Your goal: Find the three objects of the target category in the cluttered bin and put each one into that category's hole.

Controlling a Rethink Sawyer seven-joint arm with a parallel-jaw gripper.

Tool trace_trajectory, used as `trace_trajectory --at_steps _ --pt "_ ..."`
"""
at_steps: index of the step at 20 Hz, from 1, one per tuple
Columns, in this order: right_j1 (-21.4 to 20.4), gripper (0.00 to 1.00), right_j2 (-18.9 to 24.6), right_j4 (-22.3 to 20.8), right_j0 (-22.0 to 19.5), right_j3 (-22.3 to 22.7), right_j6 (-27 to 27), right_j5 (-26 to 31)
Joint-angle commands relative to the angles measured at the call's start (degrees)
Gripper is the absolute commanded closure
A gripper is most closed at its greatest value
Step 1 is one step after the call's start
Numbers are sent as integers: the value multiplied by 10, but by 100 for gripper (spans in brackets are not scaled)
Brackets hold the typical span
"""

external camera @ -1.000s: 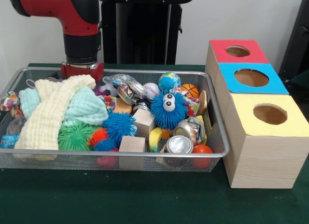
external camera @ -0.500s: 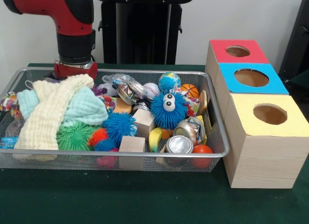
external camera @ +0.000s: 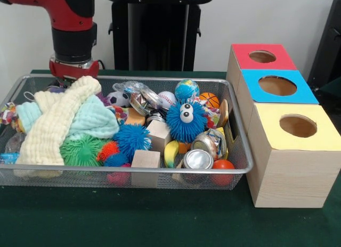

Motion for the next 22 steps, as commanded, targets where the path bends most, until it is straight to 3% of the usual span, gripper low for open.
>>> trace_trajectory --at_steps 1,11,15,17,22 --pt "-61 100 68 27 4 -85 -63 88" --pt "-88 100 43 29 45 -72 10 65" --pt "-67 100 18 30 77 -75 87 -52" --pt "-46 100 23 32 87 -92 93 -94" --pt "-32 100 -6 70 122 -99 116 -135"
